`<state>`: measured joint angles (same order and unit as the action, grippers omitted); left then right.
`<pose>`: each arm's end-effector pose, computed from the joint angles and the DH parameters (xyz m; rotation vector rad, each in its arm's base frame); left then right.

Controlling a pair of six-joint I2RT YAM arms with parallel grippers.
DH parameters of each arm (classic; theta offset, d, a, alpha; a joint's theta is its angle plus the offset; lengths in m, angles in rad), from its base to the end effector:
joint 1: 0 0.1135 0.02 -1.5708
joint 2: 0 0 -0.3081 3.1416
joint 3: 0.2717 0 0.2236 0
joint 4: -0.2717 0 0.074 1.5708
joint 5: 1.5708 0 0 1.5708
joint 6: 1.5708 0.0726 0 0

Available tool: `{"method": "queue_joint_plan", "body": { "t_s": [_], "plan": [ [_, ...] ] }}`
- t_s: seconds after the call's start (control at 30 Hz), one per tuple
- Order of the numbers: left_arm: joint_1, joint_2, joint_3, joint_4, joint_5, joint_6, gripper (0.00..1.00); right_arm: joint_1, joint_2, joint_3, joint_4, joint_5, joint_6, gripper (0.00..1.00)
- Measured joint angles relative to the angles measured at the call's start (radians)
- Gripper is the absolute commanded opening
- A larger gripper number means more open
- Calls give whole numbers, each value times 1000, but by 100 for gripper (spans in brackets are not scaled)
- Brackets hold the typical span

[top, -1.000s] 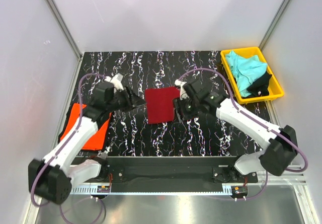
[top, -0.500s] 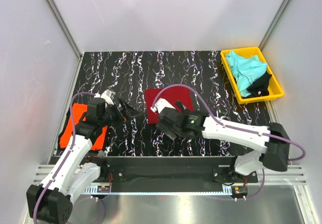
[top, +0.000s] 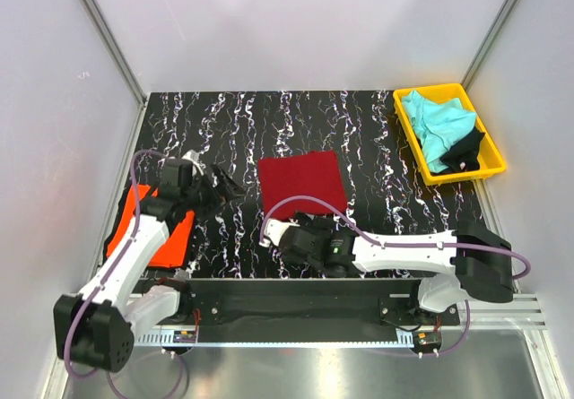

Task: Fold and stack the t-shirts
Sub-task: Fold the tshirt

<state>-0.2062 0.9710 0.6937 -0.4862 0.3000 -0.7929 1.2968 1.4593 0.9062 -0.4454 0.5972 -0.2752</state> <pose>0.1652 -0.0565 0.2674 -0.5557 2.3854 -0.8243 0.1132 0.2519 0.2449 -1.5115 1.8103 -0.2928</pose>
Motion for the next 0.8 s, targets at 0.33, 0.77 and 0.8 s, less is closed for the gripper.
{"method": "queue_joint_plan", "body": {
  "t_s": [0.33, 0.77, 0.8],
  "plan": [
    [70, 117, 134, -141, -34, 66, 99, 5, 71, -123, 356, -44, -246, 80],
    [287, 164, 130, -228, 26, 97, 99, 5, 285, -116, 684, -177, -568, 70],
    [296, 164, 130, -229, 32, 102, 99, 3, 298, -110, 697, -187, -578, 67]
  ]
}}
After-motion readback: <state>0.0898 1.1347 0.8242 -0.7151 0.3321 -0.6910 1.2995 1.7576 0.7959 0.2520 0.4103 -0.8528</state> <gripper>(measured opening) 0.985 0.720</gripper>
